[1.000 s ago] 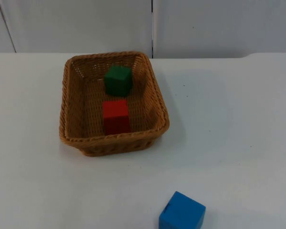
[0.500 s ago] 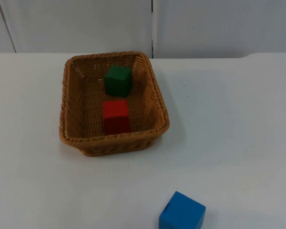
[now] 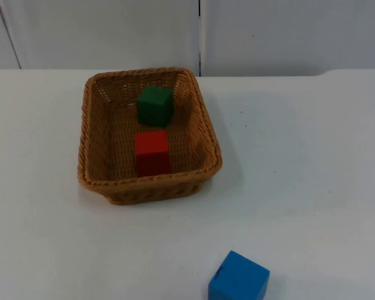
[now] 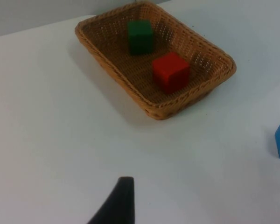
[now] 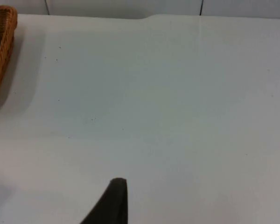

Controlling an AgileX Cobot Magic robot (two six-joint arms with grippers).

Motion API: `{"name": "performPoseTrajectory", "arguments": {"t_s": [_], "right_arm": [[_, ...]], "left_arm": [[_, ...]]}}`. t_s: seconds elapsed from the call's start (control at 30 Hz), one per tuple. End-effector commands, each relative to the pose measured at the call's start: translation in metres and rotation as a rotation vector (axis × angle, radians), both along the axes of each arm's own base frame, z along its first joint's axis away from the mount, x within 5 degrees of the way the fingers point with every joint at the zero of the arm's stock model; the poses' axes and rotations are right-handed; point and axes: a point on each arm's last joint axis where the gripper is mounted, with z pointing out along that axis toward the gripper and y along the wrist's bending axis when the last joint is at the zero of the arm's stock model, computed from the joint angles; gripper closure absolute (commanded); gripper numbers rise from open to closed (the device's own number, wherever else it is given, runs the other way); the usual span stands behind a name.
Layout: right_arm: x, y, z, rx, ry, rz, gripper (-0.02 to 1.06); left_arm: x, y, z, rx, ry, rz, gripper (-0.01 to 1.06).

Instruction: Pick up one cube with each hand and place exactly two cubes into the same basket, leaving the remaining cube outside.

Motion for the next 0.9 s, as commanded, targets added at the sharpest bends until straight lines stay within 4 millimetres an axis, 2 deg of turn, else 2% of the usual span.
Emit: {"name": "performPoseTrajectory", "arguments": {"t_s": [0.0, 0.87], "right_arm": [[-0.0006, 0.0003, -0.0001, 0.004, -0.005, -0.005, -0.01], [-0.0006, 0.0003, -0.0001, 0.004, -0.005, -0.005, -0.01]], "left_arm": [[0.0001, 0.0003, -0.0009, 0.004, -0.004, 0.001, 0.0], [0.0, 0.0002, -0.0009, 0.004, -0.004, 0.02, 0.0]]}}
